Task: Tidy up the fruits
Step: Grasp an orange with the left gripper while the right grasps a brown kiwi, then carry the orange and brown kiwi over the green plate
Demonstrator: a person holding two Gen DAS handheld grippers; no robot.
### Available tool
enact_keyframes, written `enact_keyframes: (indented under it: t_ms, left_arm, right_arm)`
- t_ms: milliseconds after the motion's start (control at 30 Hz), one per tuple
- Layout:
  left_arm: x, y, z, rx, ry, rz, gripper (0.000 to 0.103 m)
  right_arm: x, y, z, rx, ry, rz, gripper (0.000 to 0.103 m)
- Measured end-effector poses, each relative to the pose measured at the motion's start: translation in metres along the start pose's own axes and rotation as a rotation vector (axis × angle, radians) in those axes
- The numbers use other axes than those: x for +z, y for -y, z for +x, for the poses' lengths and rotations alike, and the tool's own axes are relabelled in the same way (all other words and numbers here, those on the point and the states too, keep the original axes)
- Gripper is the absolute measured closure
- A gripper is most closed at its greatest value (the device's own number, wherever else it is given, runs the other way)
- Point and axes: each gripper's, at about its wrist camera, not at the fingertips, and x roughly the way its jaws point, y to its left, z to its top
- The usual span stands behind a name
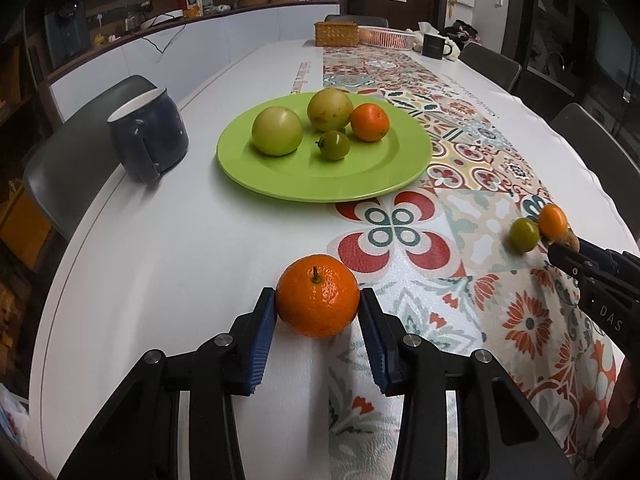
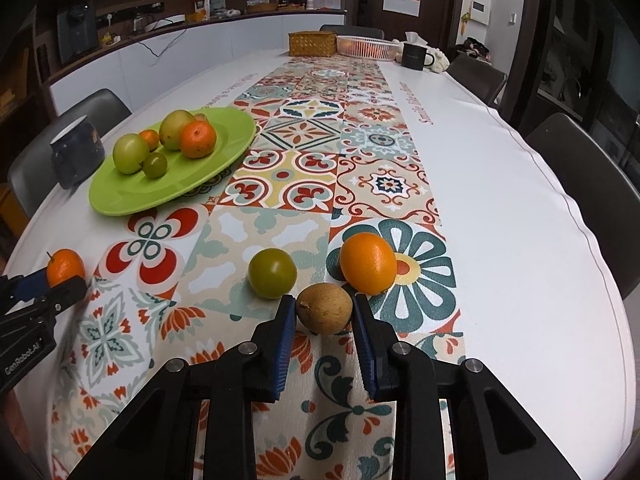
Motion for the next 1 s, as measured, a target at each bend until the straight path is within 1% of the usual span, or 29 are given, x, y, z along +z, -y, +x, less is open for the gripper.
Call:
enact_keyframes:
  t_ms: [167, 467, 767, 1000]
  left_arm:
    - [-0.002, 0.002, -0.016, -0.011, 0.024, 0.01, 0.062]
    - [0.003, 0.003, -0.05, -0.033, 0.093, 0.033, 0.062]
    - [0.026, -0.002, -0.08, -0.028, 0.19, 0.064, 0.062]
    - [0.047, -0.009, -0.081, -0.024, 0.225, 0.087, 0.062]
  right_arm:
    - [0.0, 0.0, -0.018, -0.001, 0.04, -0.013, 0.073]
    - [0.005, -0.008, -0.051, 0.075, 0.12, -0.043, 0.073]
    - [0.028, -0.022, -0.075, 0.156, 0.201, -0.08, 0.073]
    - [0.049, -0.039, -0.074, 0.234, 0.209, -0.107, 0.073]
